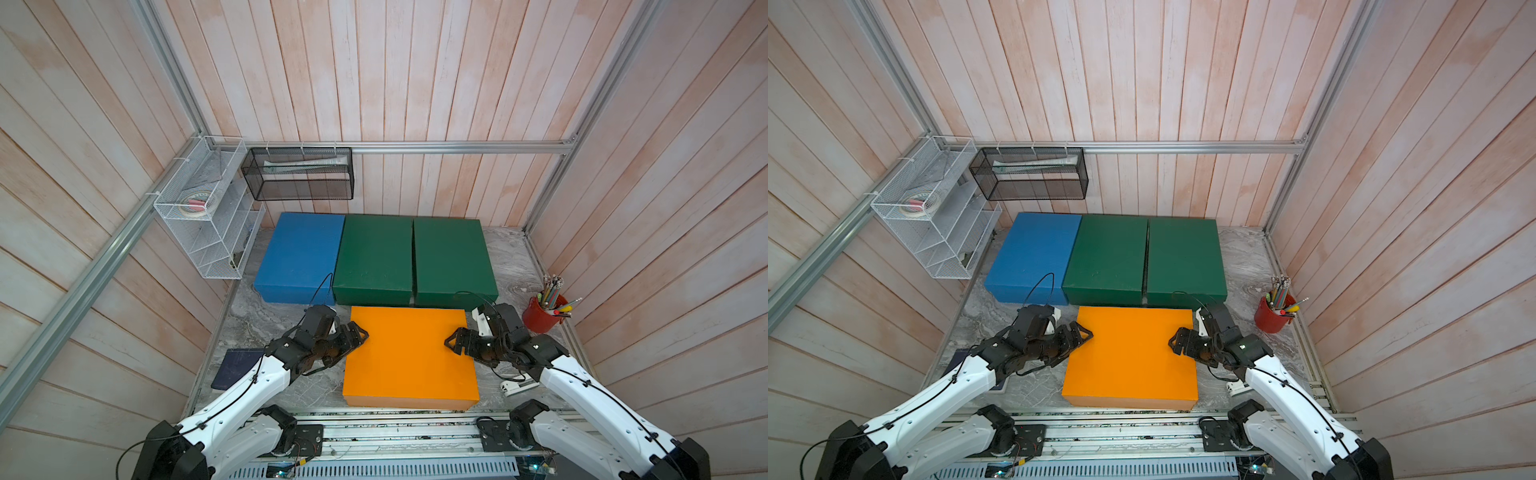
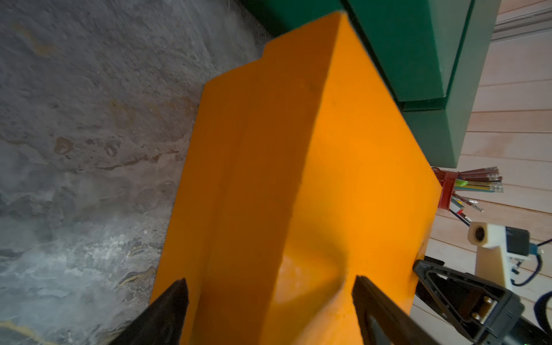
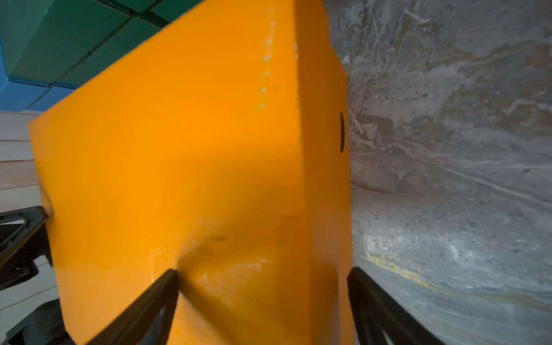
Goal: Stack the shoeboxes
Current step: Pick up the shoebox from the center of the board.
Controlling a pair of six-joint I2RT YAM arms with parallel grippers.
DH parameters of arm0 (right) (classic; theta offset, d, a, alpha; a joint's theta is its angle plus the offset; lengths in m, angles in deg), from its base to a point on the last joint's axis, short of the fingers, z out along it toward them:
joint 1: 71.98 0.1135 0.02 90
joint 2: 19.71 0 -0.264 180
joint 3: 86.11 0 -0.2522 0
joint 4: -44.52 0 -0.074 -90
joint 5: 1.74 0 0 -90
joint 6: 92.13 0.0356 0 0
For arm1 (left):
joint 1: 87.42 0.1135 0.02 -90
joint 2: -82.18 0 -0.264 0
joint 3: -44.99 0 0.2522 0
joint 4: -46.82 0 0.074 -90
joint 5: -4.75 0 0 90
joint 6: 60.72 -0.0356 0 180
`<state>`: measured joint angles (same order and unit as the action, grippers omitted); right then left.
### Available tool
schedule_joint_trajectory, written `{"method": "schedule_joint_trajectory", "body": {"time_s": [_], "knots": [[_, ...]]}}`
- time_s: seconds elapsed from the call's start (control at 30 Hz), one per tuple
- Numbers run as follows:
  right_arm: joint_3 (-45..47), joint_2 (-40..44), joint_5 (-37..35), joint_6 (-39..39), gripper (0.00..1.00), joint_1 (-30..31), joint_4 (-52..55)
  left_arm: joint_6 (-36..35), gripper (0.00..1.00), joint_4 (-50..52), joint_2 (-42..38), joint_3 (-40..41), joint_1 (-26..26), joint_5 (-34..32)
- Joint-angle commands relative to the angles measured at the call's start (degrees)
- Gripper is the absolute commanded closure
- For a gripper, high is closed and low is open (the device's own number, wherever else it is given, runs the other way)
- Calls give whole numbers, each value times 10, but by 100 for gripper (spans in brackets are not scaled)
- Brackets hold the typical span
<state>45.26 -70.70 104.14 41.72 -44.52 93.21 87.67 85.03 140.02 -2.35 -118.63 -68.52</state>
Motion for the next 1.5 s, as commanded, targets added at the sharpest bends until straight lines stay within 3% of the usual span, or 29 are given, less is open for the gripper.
{"method": "schedule_joint_trajectory", "body": {"time_s": [0.0, 0.43, 1.47], "knots": [[25, 9, 40, 25, 10, -3, -25, 23, 10, -41, 13, 3, -12, 6], [2, 22, 66, 32, 10, -13, -37, 31, 10, -31, 26, -36, -23, 11], [-60, 15, 47, 31, 12, 21, 25, 41, 10, 75, -49, -72, -32, -35]]}}
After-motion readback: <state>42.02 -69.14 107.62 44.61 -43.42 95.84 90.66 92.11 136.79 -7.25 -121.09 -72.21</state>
